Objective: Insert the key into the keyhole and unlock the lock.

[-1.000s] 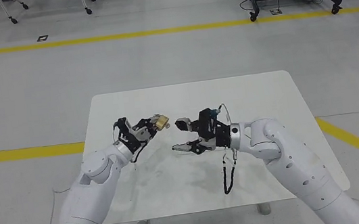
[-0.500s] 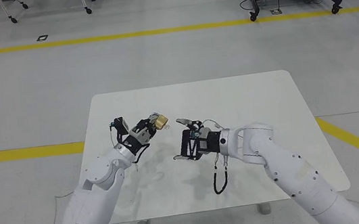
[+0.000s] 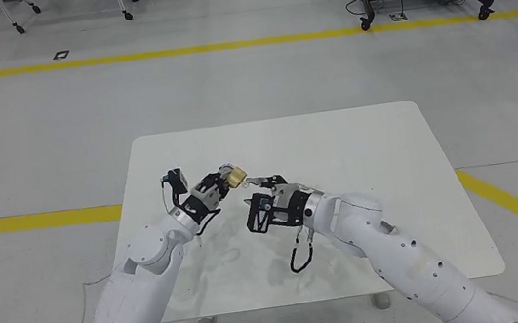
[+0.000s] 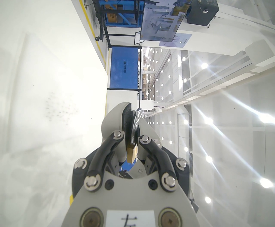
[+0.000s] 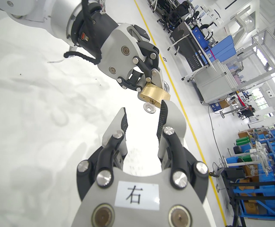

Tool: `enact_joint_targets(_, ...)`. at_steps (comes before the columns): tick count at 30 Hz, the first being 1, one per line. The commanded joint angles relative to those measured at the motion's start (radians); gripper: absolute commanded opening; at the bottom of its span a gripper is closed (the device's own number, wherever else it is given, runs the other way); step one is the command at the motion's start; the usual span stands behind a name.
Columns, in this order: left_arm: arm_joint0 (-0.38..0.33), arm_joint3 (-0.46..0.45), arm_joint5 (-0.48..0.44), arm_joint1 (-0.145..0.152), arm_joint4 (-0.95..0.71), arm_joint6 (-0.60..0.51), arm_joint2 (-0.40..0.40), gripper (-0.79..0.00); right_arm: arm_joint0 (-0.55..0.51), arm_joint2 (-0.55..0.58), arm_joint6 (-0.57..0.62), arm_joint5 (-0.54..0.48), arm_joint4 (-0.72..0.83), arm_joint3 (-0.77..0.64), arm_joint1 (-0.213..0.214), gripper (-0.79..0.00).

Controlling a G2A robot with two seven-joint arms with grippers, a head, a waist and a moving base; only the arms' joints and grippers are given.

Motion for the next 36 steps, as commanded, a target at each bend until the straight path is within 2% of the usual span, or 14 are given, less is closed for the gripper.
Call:
enact_joint_targets(1,0.001,-0.002,-0.002,-0.001,0.009,0.000,0.000,-0.785,0.002,-0.004,0.014,0.011,-0.012,0.002,-0.002,-0.440)
enact_joint_targets(7,0.002,-0.001,0.003,-0.004,0.018,-0.002,-0.004,-0.785,0.007,-0.017,0.027,0.032,-0.036,0.009,-0.009,-0.480)
enact_joint_targets(11,0.003,-0.001,0.000,-0.005,0.032,0.000,-0.006,-0.785,0.010,-0.025,0.029,0.041,-0.048,0.012,-0.014,-0.474)
enact_joint_targets(14,0.004,-0.002,-0.003,-0.007,0.040,0.001,-0.006,-0.785,0.009,-0.030,0.035,0.056,-0.067,0.012,-0.016,-0.523)
enact_joint_targets(16,0.005,-0.002,-0.001,-0.008,0.042,0.000,-0.007,-0.785,0.008,-0.033,0.038,0.062,-0.075,0.011,-0.018,-0.585)
enact_joint_targets(18,0.006,-0.001,-0.001,-0.009,0.044,-0.001,-0.007,-0.785,0.007,-0.035,0.042,0.069,-0.082,0.011,-0.020,-0.705)
enact_joint_targets(20,0.006,0.000,0.001,-0.010,0.045,-0.002,-0.008,-0.785,0.005,-0.035,0.046,0.074,-0.086,0.011,-0.022,-0.767)
enact_joint_targets(26,0.007,0.000,0.004,-0.012,0.050,-0.006,-0.012,-0.785,-0.002,-0.027,0.047,0.083,-0.076,0.012,-0.025,-0.785)
enact_joint_targets(29,0.008,0.000,0.001,-0.014,0.053,-0.009,-0.014,-0.785,-0.010,-0.012,0.032,0.084,-0.016,0.018,-0.028,-0.785)
enact_joint_targets(33,0.010,-0.003,-0.017,-0.015,0.044,-0.002,-0.026,-0.785,-0.024,0.038,-0.026,0.074,0.195,0.047,-0.034,-0.785)
enact_joint_targets(36,0.015,-0.004,-0.036,-0.015,0.029,0.001,-0.042,-0.785,-0.027,0.080,-0.071,0.023,0.367,0.083,-0.037,-0.785)
